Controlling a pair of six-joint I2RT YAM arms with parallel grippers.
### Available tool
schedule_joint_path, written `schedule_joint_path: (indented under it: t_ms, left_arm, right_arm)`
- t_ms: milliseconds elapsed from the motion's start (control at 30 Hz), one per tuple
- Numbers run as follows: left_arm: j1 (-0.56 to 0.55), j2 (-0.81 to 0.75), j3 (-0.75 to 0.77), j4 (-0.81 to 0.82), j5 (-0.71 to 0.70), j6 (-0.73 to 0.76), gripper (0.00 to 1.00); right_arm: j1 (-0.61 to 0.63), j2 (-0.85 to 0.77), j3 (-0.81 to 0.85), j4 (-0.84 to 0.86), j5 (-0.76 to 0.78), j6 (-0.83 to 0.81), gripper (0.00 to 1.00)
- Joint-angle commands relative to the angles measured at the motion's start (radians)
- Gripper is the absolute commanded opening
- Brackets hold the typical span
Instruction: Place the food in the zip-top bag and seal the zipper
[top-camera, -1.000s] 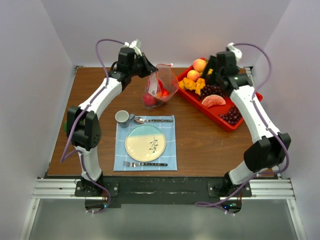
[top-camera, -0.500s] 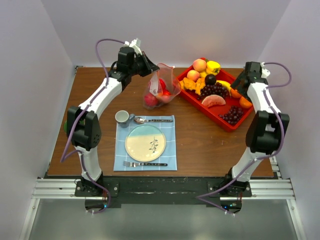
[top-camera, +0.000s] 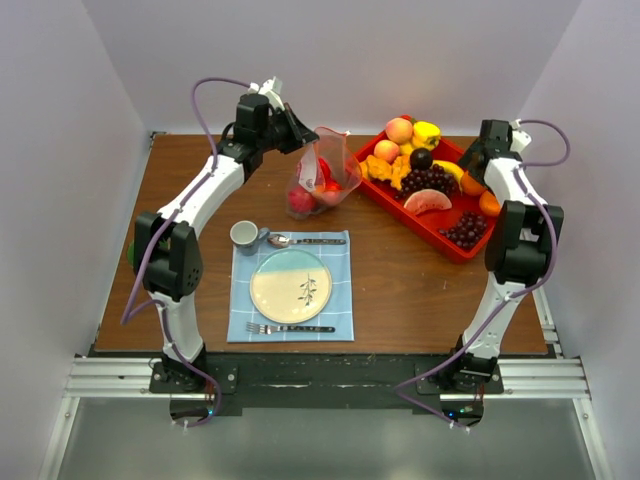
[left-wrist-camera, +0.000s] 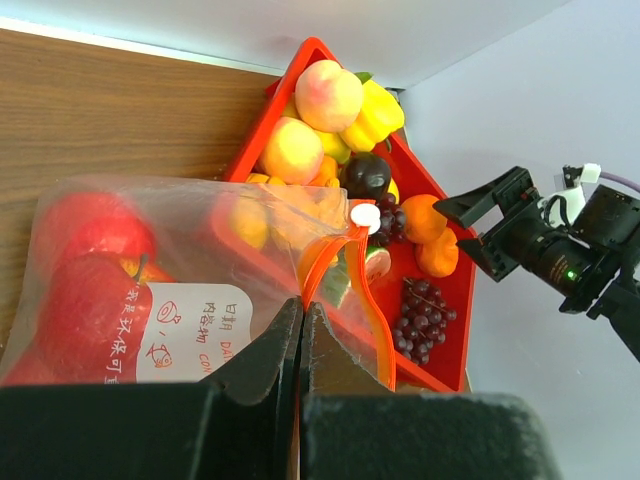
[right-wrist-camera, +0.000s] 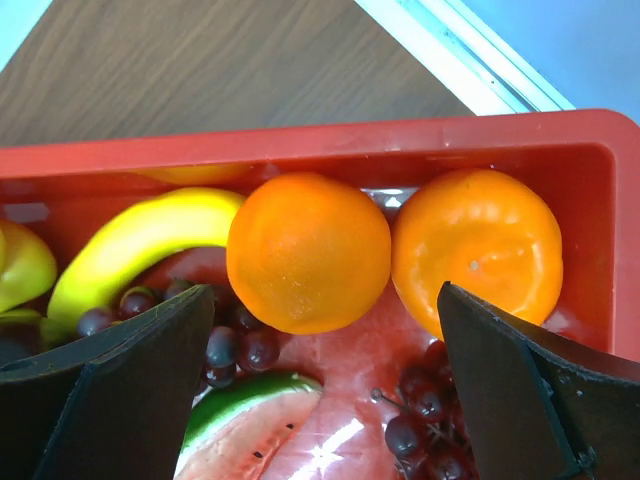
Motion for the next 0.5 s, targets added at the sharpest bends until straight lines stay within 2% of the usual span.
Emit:
schedule_joint_path:
  t_ms: [0,167,300,467]
  left_arm:
    - [0.01,0.004,0.054,0.035,0.016,0.01,0.0]
    - [0.01,0.009,0.057,0.034,0.016,0.009,0.0]
    - [0.01,0.013,0.055,0.029,0.017,0.016,0.0]
    - [0.01,0.013,0.054,0.026,0.017,0.023,0.0]
  right_arm:
    - [0.0,-0.057,0.029,0.043,0.031,-0.015,0.98]
    - [-0.002,0.023,0.147,-0.012,0.018,-0.044,0.99]
    - [0.0,0.077,0.155,0.044,-0.002,-0.078,0.99]
    - [0.001,0.144,0.206,0.02,0.001,-0.096,0.99]
